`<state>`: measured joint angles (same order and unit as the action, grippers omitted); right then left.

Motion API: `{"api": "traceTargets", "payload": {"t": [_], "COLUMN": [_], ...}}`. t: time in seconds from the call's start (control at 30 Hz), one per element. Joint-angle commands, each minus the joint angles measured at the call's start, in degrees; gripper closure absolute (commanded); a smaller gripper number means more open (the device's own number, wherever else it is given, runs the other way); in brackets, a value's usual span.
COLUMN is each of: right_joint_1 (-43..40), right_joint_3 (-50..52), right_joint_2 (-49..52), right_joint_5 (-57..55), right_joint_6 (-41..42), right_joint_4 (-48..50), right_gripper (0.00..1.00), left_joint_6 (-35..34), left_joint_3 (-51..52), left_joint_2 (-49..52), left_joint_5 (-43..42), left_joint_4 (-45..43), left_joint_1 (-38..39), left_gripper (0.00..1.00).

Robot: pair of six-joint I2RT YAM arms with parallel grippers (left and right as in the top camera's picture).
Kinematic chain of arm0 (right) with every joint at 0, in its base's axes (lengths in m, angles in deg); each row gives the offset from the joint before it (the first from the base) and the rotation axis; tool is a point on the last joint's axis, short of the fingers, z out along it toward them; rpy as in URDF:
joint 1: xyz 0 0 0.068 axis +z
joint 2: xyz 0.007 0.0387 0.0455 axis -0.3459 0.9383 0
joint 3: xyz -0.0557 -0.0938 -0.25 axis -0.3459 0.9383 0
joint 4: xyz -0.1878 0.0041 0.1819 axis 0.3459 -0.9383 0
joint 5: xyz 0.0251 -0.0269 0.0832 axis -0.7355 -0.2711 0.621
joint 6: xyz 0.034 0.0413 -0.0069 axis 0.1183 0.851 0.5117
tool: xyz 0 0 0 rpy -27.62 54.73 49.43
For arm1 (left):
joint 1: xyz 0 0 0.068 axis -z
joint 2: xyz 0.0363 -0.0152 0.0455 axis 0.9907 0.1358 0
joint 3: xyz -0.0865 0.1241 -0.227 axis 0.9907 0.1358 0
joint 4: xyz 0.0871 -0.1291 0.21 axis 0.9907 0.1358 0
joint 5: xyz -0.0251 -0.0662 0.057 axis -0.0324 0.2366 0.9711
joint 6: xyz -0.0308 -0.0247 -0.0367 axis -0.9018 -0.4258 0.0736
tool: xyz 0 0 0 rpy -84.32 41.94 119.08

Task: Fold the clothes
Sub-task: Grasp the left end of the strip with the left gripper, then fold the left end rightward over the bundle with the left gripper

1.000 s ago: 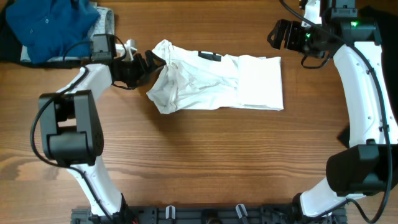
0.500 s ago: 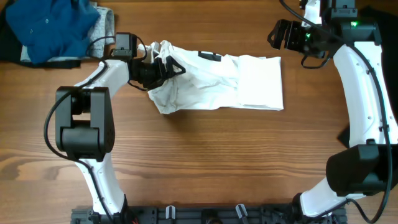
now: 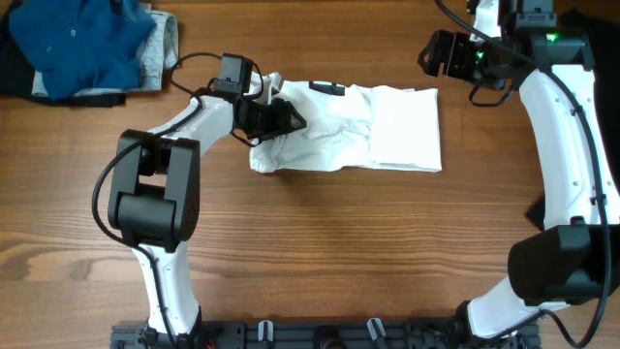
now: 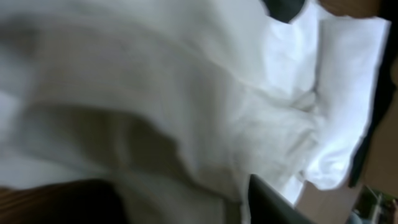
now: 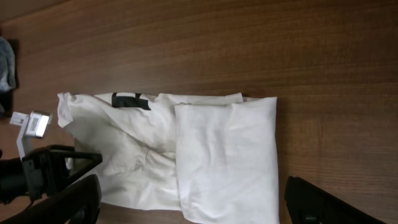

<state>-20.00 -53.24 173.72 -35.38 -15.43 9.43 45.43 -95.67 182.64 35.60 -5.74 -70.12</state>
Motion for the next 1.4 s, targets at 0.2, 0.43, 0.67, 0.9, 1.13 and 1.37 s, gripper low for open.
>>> {"api": "traceTargets", "payload": {"t": [0.2, 0.43, 0.67, 0.9, 1.13, 1.37], "right_joint_1": [0.2, 1.1, 3.7, 8.9, 13.5, 15.1], "right_joint_3": [0.3, 0.7, 1.3, 1.3, 1.3, 1.3], "right_joint_2": [0.8, 2.5, 8.7, 18.2, 26.0, 27.9], "right_joint_5": [-0.6, -0.4, 0.5, 0.6, 1.2, 1.1], "right_joint_6": [-1.0, 0.3, 0.5, 0.5, 0.4, 0.5], "right_joint_4": [0.3, 0.1, 1.2, 3.3, 3.7, 3.7], "right_gripper": [0.09, 0.16, 0.18, 0.27, 0.39, 0.50], "left_joint_6": [-4.8, -3.7, 0.1, -1.4, -2.9, -4.0], "left_joint_3": [0.0, -8.6, -21.4, -26.7, -26.8, -26.8], "left_joint_2": [2.4, 0.6, -2.8, -4.6, -4.7, -4.7], "left_joint_5": [21.5, 31.5, 31.6, 31.4, 31.2, 31.4], "left_joint_4": [8.0, 23.5, 33.9, 37.5, 36.2, 30.8], "left_joint_1": [-5.2, -12.3, -10.6, -2.0, 9.5, 18.3], "left_gripper": [0.94, 0.96, 0.96, 0.96, 0.96, 0.93]}}
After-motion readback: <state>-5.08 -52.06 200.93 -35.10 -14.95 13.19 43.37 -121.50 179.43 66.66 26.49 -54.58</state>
